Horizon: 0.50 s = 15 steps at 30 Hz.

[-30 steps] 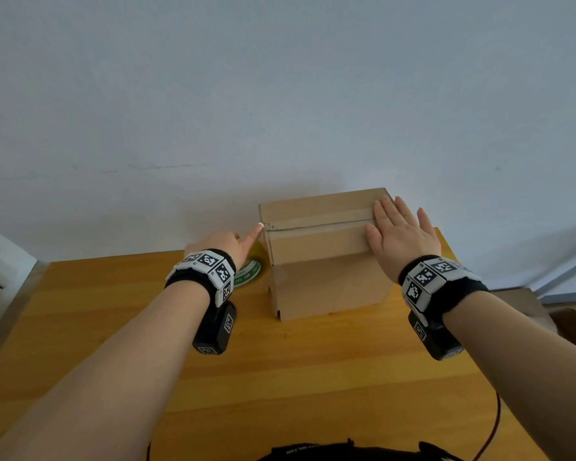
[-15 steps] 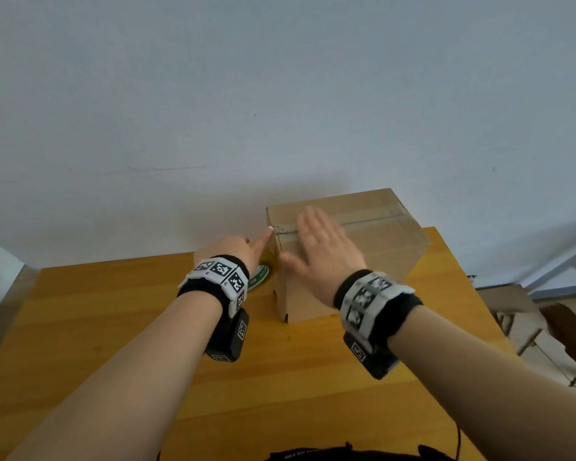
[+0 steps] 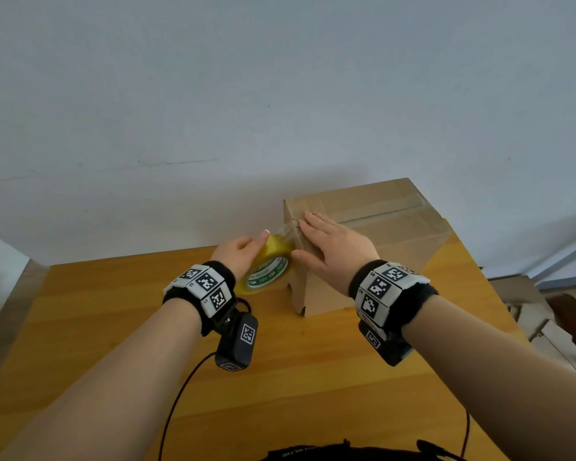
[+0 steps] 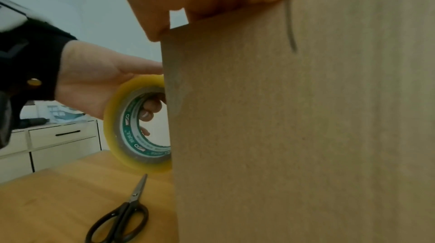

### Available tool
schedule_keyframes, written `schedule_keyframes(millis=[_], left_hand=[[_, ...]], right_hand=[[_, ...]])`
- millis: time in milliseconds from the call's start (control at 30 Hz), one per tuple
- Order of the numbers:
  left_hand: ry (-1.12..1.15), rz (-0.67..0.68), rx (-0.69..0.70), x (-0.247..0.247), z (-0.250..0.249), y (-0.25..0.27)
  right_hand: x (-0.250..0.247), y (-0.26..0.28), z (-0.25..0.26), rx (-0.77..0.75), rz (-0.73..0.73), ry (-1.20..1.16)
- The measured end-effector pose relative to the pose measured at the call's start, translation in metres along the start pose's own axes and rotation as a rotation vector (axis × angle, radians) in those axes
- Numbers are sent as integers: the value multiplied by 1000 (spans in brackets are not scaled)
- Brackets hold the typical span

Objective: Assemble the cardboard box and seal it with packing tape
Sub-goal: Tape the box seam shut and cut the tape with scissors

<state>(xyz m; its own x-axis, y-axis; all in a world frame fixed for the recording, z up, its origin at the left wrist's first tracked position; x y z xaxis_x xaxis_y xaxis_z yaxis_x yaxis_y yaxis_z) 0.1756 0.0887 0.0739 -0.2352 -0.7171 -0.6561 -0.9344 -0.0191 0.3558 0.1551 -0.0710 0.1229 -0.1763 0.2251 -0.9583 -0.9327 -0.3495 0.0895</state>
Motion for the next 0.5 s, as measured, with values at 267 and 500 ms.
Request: schedule_keyframes(millis=[267, 500], left_hand=[[-157, 12, -27, -7, 3, 3], [-434, 138, -110, 11, 12, 2]], right_hand=[[-7, 6, -8, 21, -62, -52], [-9, 11, -9, -4, -73, -33]])
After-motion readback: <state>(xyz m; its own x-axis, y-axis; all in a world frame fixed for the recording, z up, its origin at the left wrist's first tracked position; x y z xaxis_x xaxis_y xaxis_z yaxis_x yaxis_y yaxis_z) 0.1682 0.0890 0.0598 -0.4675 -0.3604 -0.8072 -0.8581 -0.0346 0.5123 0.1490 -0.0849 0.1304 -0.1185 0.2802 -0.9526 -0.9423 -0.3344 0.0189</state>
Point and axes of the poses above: each hand's wrist, its own y-axis away from the middle knuckle, its own x-axis out of the palm, z = x × y, the point moved 8 cm from there along -y, towards the middle knuckle, and after that the axes turned 1 degree about -y, right-handed, at the moved point
